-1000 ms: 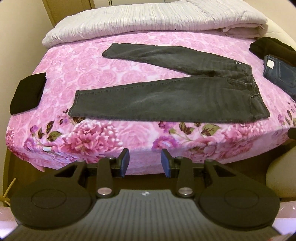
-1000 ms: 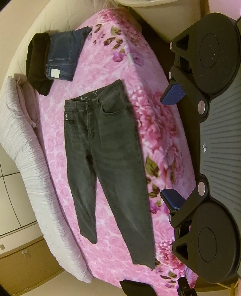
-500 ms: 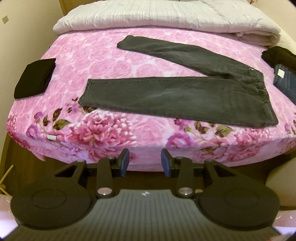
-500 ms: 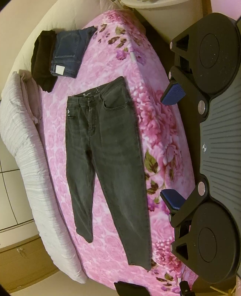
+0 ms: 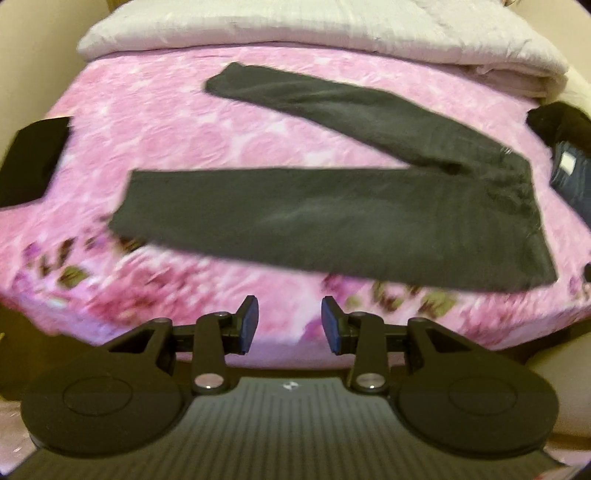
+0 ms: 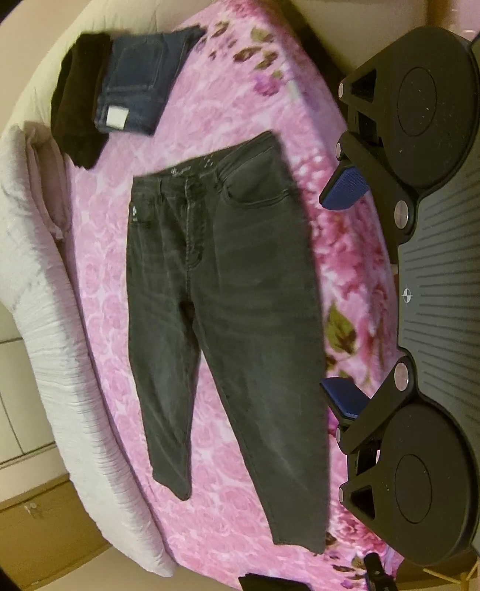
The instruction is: Fold clothes
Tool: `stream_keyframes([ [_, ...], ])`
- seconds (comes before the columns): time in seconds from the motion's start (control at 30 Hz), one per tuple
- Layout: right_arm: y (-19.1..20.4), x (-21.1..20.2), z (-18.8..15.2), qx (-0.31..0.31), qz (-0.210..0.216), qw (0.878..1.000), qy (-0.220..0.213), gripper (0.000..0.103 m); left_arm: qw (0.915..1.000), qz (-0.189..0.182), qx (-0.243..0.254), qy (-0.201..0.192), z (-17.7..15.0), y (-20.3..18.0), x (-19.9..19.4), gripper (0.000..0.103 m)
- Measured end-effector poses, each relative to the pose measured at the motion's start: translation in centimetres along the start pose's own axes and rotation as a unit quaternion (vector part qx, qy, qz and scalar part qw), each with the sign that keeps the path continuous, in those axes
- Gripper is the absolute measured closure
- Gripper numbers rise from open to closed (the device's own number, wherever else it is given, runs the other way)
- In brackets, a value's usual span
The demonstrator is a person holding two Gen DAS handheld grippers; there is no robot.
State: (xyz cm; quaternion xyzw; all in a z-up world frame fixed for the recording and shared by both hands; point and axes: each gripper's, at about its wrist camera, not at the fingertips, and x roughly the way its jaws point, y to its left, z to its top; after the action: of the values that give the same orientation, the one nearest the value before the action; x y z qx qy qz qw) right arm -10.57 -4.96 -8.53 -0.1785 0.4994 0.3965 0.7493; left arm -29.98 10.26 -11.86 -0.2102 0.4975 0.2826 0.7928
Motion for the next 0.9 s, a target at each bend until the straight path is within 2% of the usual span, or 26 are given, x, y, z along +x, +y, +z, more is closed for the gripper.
stream_keyframes([
  [0.1,-0.9,3.4,3.6,-0.029,0.031,0.999,0.018,0.003,0.9993,-0.035,0.012,-0.009,3.6,-2.9,2.9,0.07],
  [0.27,-3.3,7.7,9.8,-0.062,0.055,0.996,0.026,0.003,0.9967,-0.073,0.036,-0.005,10.5,-8.3,7.9,0.071],
  [0.43,-7.5,13.3,16.1,-0.056,0.064,0.995,0.049,0.004,0.9905,-0.115,0.072,-0.02,16.6,-13.6,13.1,0.071],
  [0.57,-10.9,18.2,19.2,-0.043,0.052,0.996,0.058,0.006,0.9844,-0.131,0.116,-0.015,20.5,-17.2,18.2,0.071],
  [0.67,-13.5,21.4,21.1,-0.027,0.066,0.996,0.055,0.009,0.9758,-0.152,0.156,-0.015,23.1,-19.4,21.9,0.071],
  [0.73,-15.0,23.3,22.3,-0.02,0.078,0.995,0.051,0.017,0.9681,-0.167,0.186,-0.017,24.9,-20.6,24.6,0.071],
  [0.8,-16.4,25.2,23.4,-0.02,0.091,0.995,0.042,0.031,0.9605,-0.177,0.214,-0.022,26.7,-21.6,27.5,0.071],
  [0.9,-18.0,28.1,25.0,-0.028,0.102,0.994,0.033,0.031,0.9481,-0.185,0.257,-0.027,29.2,-23.0,32.0,0.071],
])
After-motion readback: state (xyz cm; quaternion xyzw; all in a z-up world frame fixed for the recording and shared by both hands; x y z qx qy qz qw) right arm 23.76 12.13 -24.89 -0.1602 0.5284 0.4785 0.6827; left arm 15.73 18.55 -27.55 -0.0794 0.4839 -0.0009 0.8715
